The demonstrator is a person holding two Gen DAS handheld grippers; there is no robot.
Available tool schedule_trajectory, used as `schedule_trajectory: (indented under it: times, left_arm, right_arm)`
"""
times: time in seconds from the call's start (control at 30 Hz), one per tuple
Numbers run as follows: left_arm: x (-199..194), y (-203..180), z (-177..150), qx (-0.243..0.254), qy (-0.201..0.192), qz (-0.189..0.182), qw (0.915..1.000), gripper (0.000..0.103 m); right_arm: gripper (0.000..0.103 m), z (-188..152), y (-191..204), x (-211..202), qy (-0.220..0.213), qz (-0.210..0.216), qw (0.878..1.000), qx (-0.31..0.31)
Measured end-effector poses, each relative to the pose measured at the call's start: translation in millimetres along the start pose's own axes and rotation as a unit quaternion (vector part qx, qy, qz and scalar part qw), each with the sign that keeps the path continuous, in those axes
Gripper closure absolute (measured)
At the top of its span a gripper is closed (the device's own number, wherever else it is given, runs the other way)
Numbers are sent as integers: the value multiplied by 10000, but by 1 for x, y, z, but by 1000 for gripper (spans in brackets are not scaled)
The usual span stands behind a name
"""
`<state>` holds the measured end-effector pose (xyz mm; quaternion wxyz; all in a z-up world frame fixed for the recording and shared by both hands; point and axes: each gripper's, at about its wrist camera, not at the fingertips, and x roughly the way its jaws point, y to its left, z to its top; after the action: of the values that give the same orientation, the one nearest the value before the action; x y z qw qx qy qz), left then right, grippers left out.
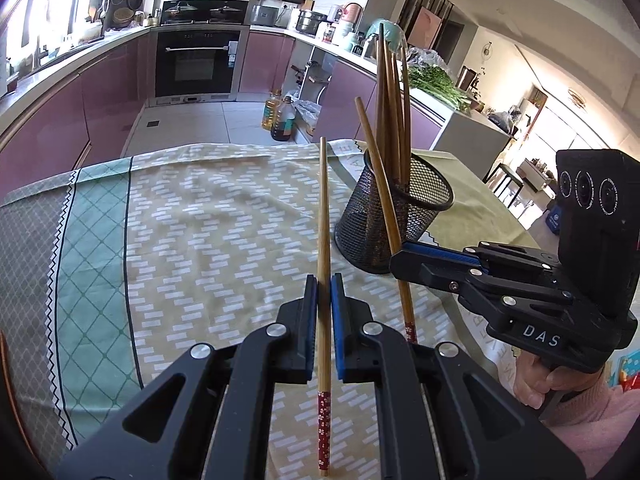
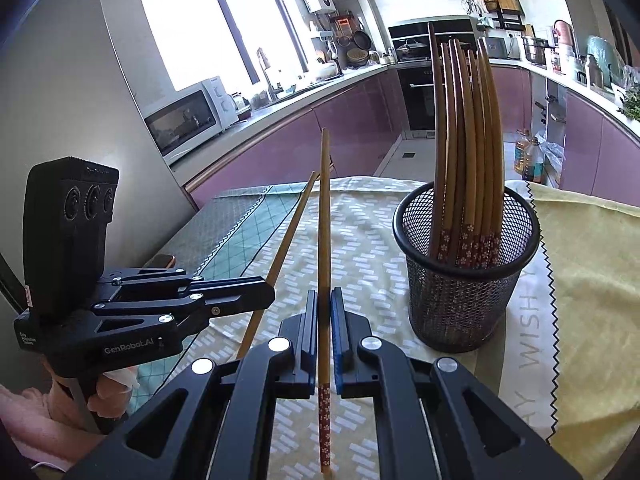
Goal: Organize utensils
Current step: 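Lift both chopsticks upright toward the mesh cup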
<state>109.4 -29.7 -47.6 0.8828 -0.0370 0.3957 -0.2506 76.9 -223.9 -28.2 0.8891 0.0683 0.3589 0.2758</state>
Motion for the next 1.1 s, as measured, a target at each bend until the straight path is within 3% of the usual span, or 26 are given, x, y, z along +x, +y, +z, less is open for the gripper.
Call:
schedule_trajectory:
  times: [0.67,1.1]
  left_arm:
    - [-18,-6,5,47,-156,-340,9993,95]
    - [-22,-12,7,125,-251,-344,9990,95]
  right_arm:
    - [97,2,-2,-20,-257,-3,9997,-25]
    - [97,4,-3,-31,-391,-10,9992,-67]
